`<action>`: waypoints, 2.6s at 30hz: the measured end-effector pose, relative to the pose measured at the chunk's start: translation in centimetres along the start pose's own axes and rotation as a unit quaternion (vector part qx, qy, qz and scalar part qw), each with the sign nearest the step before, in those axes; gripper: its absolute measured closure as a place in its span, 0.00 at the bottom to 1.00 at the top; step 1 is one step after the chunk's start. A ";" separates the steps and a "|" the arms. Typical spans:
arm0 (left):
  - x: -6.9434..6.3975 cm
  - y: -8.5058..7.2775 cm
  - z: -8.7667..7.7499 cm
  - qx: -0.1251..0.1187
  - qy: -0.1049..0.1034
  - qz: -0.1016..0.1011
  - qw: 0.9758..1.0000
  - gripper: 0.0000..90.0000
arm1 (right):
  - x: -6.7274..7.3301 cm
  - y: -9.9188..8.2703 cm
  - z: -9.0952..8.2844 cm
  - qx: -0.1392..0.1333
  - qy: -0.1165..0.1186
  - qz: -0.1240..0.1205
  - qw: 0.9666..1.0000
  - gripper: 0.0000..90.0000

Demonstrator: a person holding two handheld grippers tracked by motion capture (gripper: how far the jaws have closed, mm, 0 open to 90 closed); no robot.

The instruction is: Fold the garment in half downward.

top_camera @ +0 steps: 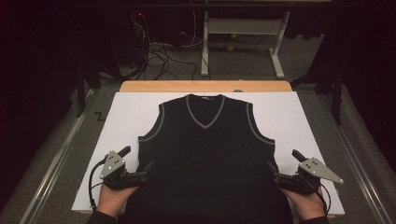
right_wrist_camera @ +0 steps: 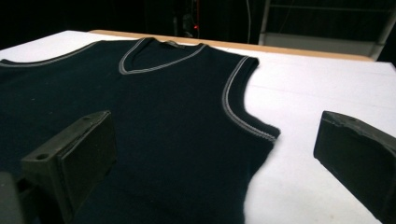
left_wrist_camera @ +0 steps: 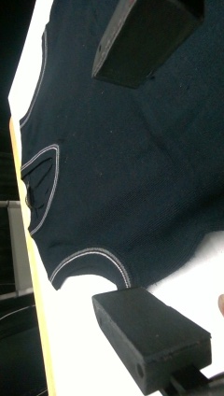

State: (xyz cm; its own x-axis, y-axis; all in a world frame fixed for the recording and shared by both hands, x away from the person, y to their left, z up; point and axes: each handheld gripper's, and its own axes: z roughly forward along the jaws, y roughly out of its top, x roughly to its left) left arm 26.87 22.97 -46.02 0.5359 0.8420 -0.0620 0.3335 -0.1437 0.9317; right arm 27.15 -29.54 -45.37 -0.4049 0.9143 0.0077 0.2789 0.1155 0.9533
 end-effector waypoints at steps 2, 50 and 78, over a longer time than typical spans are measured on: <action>0.1 0.0 0.1 -0.001 -0.001 -0.003 1.000 0.00 | -0.1 -0.1 0.0 0.001 -0.001 0.001 1.000 0.00; 3.8 0.5 5.5 0.190 0.048 -0.072 0.978 0.20 | -1.8 1.5 7.6 0.118 -0.044 0.004 0.992 0.02; 4.8 0.6 6.1 0.195 0.020 -0.063 0.978 0.86 | -2.8 0.8 8.2 0.202 -0.033 0.016 0.979 0.95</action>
State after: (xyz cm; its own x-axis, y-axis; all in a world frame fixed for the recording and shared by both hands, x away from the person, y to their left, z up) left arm 34.42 23.76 -47.94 0.4433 0.8842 -0.1473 0.6705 -0.2181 0.7091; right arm 35.67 -28.86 -47.12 -0.3366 0.9417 0.0021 0.6178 0.2191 0.7552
